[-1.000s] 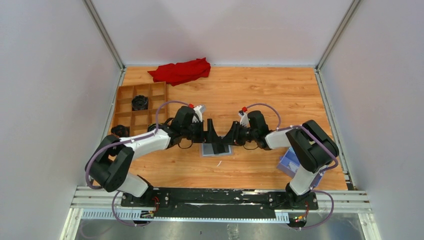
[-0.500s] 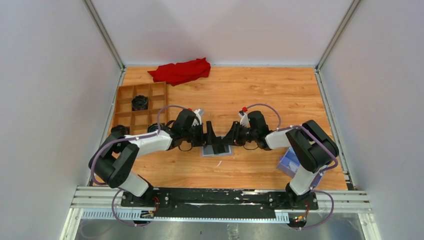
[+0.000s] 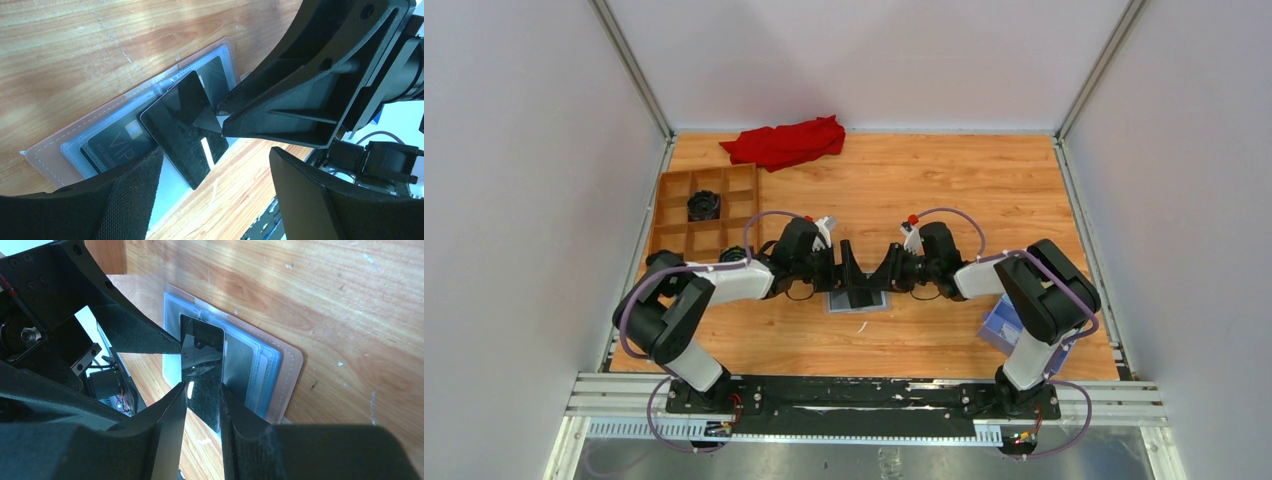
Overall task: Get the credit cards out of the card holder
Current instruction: Remove the credit card from the card holder, then move the storage box to the center of the board.
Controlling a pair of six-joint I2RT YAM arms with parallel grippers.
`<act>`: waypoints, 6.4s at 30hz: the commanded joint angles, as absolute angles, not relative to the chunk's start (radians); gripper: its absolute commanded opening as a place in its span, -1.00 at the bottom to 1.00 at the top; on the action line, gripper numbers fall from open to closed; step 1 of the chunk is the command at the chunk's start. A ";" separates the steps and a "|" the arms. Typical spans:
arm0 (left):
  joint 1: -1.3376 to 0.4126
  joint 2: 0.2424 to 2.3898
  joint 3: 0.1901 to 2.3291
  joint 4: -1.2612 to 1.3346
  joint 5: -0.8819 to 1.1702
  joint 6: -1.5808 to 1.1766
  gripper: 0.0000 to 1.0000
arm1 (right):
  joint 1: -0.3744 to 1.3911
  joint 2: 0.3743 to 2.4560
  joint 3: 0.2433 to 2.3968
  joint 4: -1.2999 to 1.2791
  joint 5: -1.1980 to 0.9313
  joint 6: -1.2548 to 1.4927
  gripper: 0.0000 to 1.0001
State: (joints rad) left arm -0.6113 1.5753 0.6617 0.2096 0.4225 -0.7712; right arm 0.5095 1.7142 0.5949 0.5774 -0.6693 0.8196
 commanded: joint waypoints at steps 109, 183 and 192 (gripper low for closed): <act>-0.618 1.441 0.914 0.308 0.690 -0.851 1.00 | 0.213 1.088 0.575 0.235 -0.928 0.689 -0.99; -0.301 1.873 1.474 0.166 0.936 -0.950 1.00 | 0.009 0.532 0.630 -0.975 0.088 -0.814 -0.99; -0.301 1.899 1.481 0.167 0.939 -0.948 1.00 | -0.033 0.737 0.654 -0.872 -0.065 -0.842 -1.00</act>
